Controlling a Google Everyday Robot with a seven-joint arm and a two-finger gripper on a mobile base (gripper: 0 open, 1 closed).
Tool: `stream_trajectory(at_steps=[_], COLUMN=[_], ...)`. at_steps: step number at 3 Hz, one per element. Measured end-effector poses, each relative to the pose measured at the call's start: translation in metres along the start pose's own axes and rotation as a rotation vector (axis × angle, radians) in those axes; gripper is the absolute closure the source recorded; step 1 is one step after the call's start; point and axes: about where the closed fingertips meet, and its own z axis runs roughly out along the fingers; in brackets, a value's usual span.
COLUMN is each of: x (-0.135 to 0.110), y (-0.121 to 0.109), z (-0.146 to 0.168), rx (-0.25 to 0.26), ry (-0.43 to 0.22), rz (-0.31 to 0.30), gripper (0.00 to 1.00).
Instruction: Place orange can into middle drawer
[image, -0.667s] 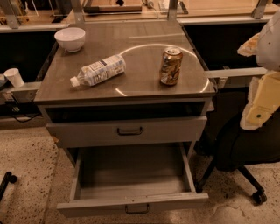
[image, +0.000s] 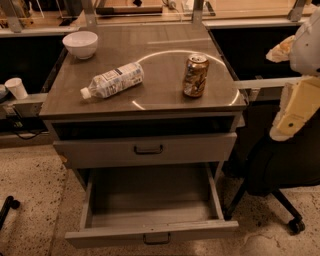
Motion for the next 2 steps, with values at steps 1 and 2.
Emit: stream_trajectory(at_steps=[1,2], x=[-0.028,-0.067], y=[-0.033,-0.056], z=[0.014,0.027], rx=[-0.015,0.003], ry=[-0.178,-0.356], rz=[-0.041,-0.042], gripper=[0.0,0.0])
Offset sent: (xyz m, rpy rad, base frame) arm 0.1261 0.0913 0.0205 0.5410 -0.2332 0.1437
